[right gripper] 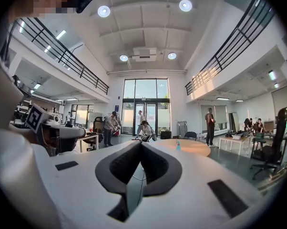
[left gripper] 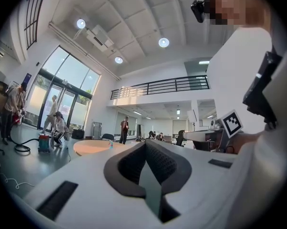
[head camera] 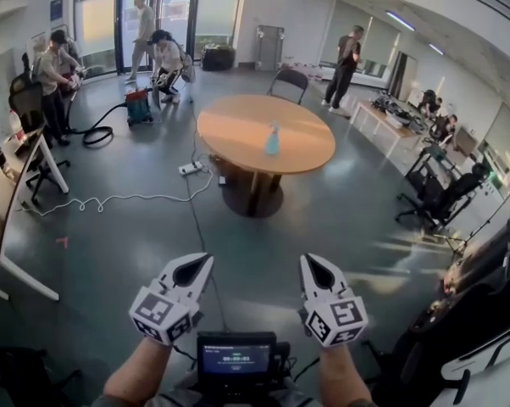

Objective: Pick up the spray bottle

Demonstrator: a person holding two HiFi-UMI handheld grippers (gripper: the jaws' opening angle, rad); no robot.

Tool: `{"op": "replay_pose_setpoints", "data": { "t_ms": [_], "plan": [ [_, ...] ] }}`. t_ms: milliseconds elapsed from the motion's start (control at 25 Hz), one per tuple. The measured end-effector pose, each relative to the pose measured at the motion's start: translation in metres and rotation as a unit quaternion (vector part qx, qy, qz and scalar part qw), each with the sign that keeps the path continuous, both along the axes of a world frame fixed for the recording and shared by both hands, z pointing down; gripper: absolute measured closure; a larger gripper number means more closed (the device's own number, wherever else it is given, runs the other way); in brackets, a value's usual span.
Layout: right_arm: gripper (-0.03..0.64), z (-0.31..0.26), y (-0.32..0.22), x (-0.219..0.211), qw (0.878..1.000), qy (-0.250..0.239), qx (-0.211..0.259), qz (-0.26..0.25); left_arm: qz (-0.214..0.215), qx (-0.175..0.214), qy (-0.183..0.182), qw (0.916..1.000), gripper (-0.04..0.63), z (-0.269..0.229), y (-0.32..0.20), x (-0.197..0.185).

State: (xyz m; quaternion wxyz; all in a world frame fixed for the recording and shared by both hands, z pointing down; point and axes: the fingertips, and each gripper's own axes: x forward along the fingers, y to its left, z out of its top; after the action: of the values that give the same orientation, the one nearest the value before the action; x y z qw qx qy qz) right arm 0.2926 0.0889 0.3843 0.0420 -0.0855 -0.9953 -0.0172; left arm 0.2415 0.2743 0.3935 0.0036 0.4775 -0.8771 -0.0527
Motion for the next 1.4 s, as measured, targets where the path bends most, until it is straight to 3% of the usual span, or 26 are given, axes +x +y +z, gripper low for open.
{"op": "replay_pose_setpoints", "data": {
  "t_ms": [320, 600, 920, 1400],
  "plan": [
    [0.612, -0.001, 0.015, 0.008, 1.000, 0.007, 0.010, 0.028, 0.019, 0.004, 0.013, 0.9997, 0.592, 0.002, 0.020, 0.001],
    [0.612, 0.003, 0.015, 0.001, 1.000, 0.004, 0.003, 0.022, 0.038, 0.007, 0.013, 0.9992, 0.592, 0.011, 0.020, -0.004],
    [0.612, 0.014, -0.002, -0.046, 1.000, 0.006, -0.003, -0.007, 0.019, -0.001, 0.006, 0.9998, 0.592, 0.005, -0.001, -0.041],
    [0.612, 0.007, -0.074, -0.129, 0.998, -0.011, -0.003, -0.070, -0.021, -0.008, 0.011, 0.9997, 0.591, -0.006, -0.090, -0.118]
  ]
}}
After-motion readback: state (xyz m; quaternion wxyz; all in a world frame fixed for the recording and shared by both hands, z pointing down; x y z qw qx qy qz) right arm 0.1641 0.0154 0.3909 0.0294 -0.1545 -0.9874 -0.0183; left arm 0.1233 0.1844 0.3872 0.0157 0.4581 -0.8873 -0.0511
